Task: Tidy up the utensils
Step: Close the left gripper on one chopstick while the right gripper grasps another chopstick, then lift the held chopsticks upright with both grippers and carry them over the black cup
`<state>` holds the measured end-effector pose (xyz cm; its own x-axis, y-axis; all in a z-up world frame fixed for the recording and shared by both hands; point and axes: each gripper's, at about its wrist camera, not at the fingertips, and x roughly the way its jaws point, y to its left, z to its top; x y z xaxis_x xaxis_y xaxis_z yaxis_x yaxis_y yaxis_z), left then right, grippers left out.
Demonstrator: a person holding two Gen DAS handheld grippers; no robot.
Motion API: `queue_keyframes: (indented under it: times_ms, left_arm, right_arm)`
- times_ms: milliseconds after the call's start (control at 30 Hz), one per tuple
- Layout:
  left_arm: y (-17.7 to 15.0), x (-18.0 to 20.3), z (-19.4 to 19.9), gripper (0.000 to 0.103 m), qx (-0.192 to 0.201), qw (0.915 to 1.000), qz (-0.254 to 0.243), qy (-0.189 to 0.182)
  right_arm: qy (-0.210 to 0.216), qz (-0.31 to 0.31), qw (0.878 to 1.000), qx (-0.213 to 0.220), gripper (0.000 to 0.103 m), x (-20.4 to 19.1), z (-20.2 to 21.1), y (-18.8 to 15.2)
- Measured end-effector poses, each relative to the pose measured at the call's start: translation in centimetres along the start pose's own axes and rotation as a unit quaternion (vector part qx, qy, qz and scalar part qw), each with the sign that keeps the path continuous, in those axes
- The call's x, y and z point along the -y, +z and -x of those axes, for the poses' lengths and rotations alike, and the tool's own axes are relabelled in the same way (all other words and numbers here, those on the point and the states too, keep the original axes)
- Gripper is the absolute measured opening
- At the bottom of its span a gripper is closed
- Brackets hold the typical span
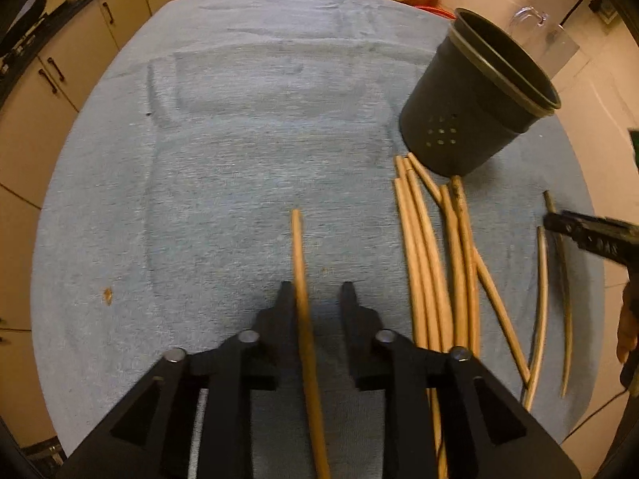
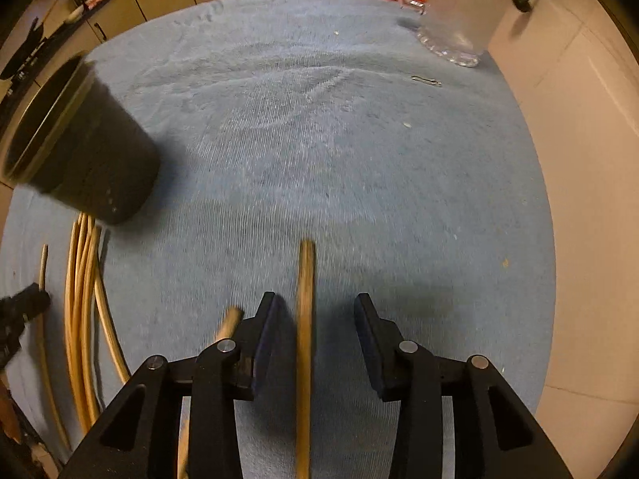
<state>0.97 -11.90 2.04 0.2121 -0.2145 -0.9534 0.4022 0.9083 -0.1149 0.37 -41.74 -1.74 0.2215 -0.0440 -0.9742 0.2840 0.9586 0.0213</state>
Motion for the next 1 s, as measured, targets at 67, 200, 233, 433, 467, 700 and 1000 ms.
queue_keyframes:
  times_ms: [67,200,233,433,467,700,1000]
  left_arm:
    - [-0.1,0.4,-0.1,0.030,0.006,1.0000,-0.003,0.003]
    - [-0.8,1.0,0.0,0.006,0.028,0.9992,-0.022,0.017]
    - [-0.9,0.9,0.3,0.006,0.033,0.9993,-0.013,0.008]
    - [-1.9,1.9,3.8,0.006,0.091,0.9958,-0.005,-0.005]
    - [-2.0,2.1,4.4,0.006,0.100,0.9950,-0.005,-0.008]
    - [-6.6,2.8,11.4,0.006,0.182,0.9830,-0.013,-0.020]
    - [-13.1,4.2,18.3,0.006,0.283,0.9586,-0.036,0.001]
  right_arm:
    - [0.003,-0.002,1.000,-0.002,0.031,0.1,-0.1,0.7]
    - [0.008,-0.005,1.000,0.021,0.008,0.3,0.2,0.7]
    - [0.011,-0.009,0.999,0.029,0.008,0.5,0.4,0.4]
    - [0.042,-0.027,0.992,0.115,0.008,1.7,5.7,-2.0]
    - [0.045,-0.027,0.990,0.127,0.008,1.8,6.7,-2.3]
    - [0.073,-0.023,0.971,0.225,0.008,1.9,14.1,-6.3]
    - [0.080,-0.005,0.953,0.291,0.008,1.3,18.7,-12.2]
